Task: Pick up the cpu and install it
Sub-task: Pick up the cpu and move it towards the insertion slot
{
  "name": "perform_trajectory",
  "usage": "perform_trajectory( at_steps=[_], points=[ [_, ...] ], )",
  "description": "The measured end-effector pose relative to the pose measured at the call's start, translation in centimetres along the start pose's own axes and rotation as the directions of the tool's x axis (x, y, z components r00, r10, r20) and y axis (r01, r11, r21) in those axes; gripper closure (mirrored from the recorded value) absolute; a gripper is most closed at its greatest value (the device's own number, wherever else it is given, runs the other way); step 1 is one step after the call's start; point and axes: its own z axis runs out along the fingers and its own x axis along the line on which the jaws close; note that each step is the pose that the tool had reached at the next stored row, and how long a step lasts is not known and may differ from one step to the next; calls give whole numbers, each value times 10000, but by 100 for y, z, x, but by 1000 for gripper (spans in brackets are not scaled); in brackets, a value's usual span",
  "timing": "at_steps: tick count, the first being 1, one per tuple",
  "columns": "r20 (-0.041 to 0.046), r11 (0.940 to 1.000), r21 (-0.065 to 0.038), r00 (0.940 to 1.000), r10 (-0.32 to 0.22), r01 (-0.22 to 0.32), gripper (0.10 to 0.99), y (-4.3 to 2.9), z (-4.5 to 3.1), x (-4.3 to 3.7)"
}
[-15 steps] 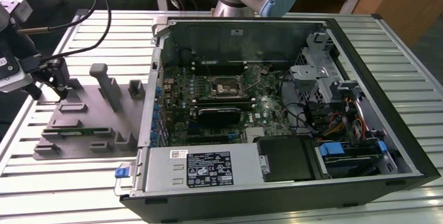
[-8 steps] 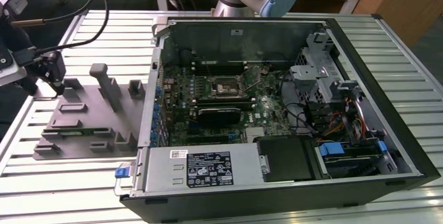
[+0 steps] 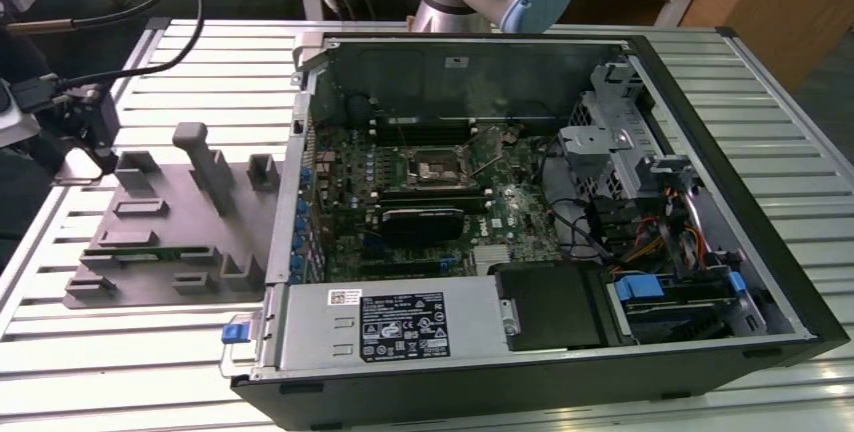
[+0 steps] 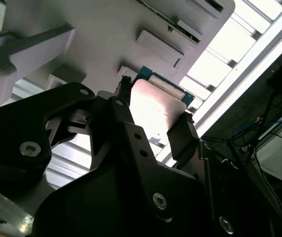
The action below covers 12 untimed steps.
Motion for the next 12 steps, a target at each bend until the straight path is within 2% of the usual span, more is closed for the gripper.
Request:
perform_trajectory(
  at_steps=[11, 12],
  points=[
    [1, 10000, -1, 10000, 0, 0, 541, 10, -216, -6],
    [1, 10000, 0, 10000, 0, 0, 541, 13, -273, -8]
  ],
)
